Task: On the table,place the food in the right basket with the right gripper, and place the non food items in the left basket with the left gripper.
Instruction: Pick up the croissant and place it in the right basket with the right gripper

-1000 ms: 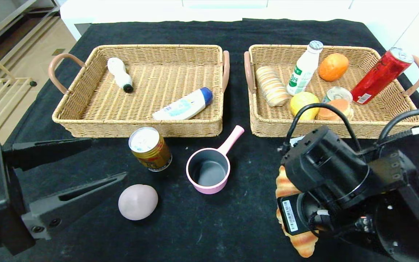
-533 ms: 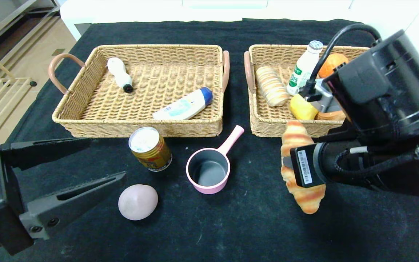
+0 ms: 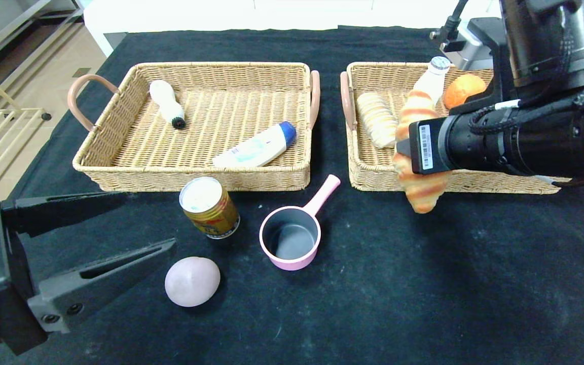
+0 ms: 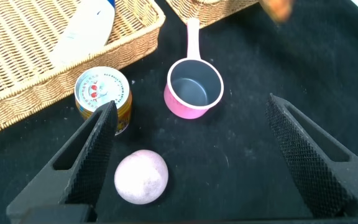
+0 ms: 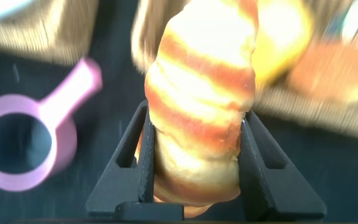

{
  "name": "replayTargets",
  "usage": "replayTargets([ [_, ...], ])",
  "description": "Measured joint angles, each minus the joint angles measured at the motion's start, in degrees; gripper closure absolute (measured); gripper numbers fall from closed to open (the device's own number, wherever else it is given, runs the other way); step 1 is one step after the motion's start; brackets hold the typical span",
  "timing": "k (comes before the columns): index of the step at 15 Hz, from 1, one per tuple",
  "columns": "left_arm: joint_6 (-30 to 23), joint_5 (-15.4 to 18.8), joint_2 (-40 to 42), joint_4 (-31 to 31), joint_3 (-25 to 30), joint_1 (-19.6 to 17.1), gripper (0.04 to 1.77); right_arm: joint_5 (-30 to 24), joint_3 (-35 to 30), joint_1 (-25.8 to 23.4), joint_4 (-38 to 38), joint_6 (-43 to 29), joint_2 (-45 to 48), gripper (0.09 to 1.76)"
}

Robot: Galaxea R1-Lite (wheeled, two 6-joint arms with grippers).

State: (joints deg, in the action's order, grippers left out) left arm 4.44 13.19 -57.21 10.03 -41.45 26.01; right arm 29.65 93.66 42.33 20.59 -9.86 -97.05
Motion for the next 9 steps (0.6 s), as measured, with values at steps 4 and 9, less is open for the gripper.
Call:
replayTargets([
  [4, 0.02, 0.00, 0.00, 0.00, -0.11, 0.00, 0.09, -0.05, 0.24, -3.61, -10.20, 6.97, -2.58, 1.04],
  [9, 0.07, 0.00, 0.05, 0.00, -0.15, 0.00, 0.09, -0.40, 0.46, -6.11, -23.45, 10.22, -5.86, 1.04],
])
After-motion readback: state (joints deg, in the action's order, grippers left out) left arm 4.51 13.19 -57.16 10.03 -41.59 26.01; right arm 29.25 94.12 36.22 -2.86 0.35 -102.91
